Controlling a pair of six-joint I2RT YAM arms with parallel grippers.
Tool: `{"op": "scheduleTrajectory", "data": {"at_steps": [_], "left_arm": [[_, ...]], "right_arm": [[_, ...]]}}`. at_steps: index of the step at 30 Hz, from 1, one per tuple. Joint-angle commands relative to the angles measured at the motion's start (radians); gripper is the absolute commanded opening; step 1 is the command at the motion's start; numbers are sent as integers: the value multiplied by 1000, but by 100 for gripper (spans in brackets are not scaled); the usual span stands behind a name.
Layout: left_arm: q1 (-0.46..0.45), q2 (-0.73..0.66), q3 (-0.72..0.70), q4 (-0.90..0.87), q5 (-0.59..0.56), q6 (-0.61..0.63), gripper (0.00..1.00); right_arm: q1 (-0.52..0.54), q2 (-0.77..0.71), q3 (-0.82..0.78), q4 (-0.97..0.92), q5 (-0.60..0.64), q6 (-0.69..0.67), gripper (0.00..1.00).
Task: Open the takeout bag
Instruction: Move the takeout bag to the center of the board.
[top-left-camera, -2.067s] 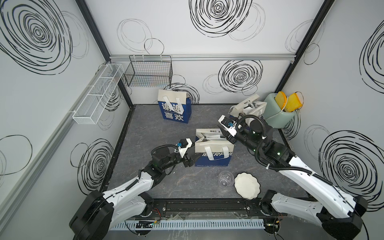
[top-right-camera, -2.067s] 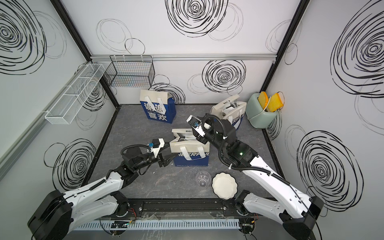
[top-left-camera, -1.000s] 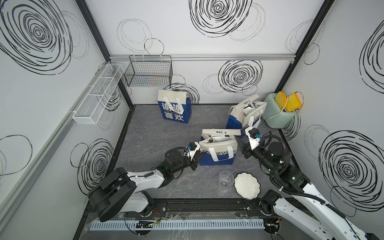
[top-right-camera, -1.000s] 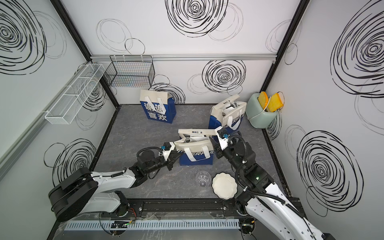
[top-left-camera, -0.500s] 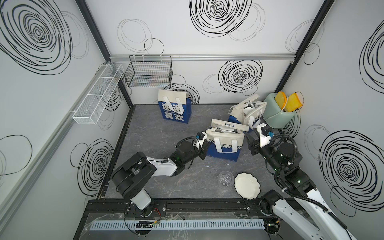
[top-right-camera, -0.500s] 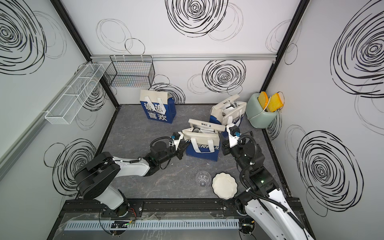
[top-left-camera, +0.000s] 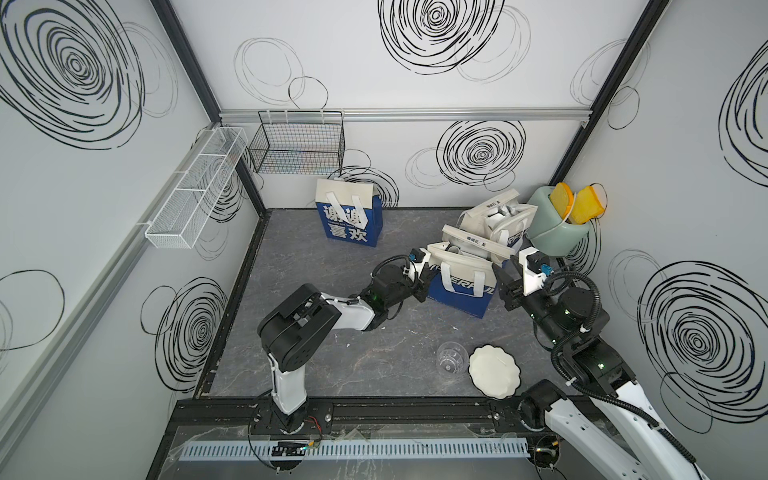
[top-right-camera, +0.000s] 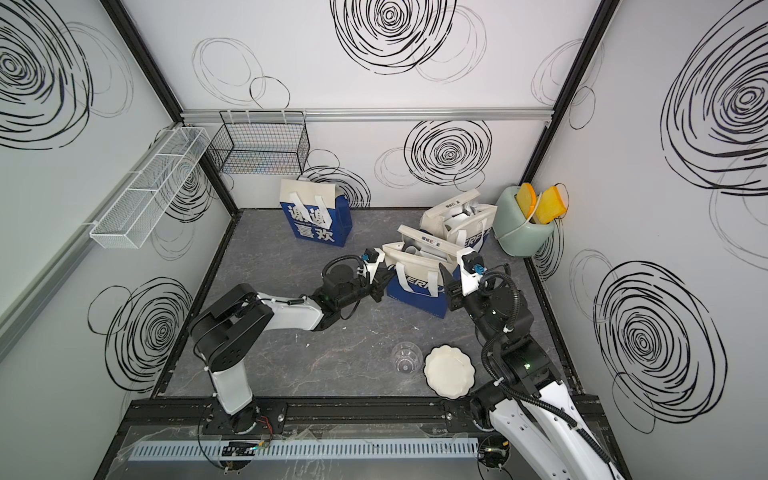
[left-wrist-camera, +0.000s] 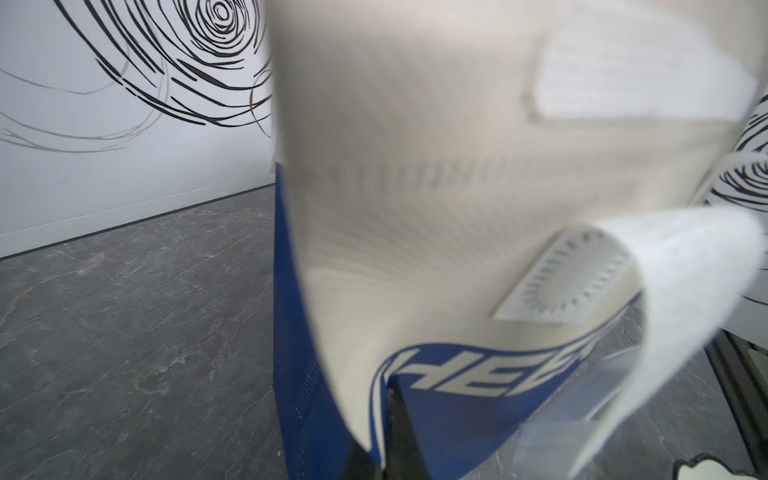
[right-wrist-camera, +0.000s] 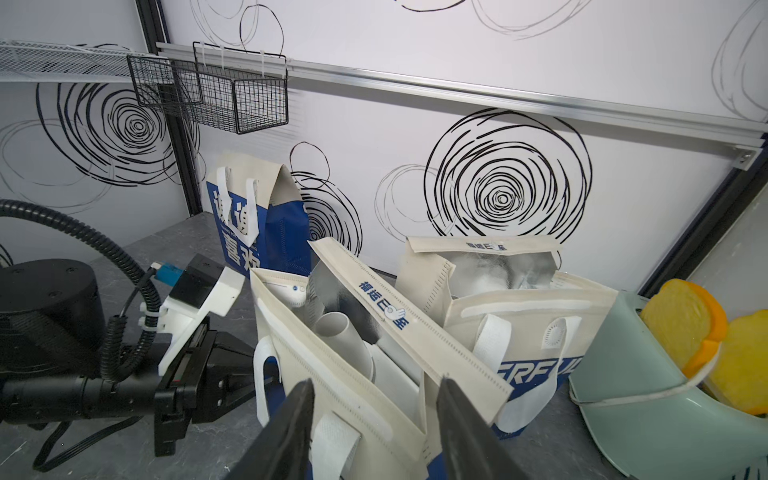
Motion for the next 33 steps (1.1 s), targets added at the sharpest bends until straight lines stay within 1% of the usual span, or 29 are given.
{"op": "scheduleTrajectory", "data": {"at_steps": [1, 8, 12, 14, 15, 17, 19, 21, 22, 23, 25, 26, 29, 31, 33], "left_arm": [[-41, 60, 51, 8, 57, -38, 0], [-95, 154, 156, -24, 77, -44, 0], [-98, 173, 176, -7, 91, -65, 0], [-108, 197, 210, -32, 116, -69, 0], [-114, 205, 224, -49, 120, -59, 2], [-121, 209, 228, -64, 129, -45, 10], [-116, 193, 201, -46, 132, -50, 17], [-105, 158, 156, -14, 129, -61, 30], [-99, 129, 132, -4, 125, -65, 40], [-91, 97, 106, 1, 122, -63, 46], [-75, 33, 57, -2, 100, -52, 58], [-64, -5, 29, -4, 93, -49, 62], [-23, -132, -63, 9, 75, -50, 72], [12, -225, -118, -13, 62, -57, 75], [59, -332, -171, -73, 34, -72, 75]], "right_arm": [[-6, -11, 27, 1, 12, -4, 51], [-11, -12, 33, -14, 19, -10, 51], [-14, -12, 34, -20, 27, -16, 51], [-13, -12, 38, -17, 30, -18, 51], [-15, -11, 40, -16, 30, -19, 51], [-17, -5, 49, -19, 29, -18, 52], [-16, 0, 54, -18, 24, -18, 52], [-17, 4, 59, -16, 20, -16, 52], [-18, 7, 61, -12, 17, -14, 52], [-18, 12, 64, -6, 13, -11, 52], [-20, 24, 74, 1, -2, -5, 53], [-20, 33, 82, 4, -13, -2, 53], [-19, 59, 103, 18, -43, 10, 53], [-20, 78, 116, 34, -69, 21, 54], [-19, 112, 139, 44, -101, 35, 55]]}}
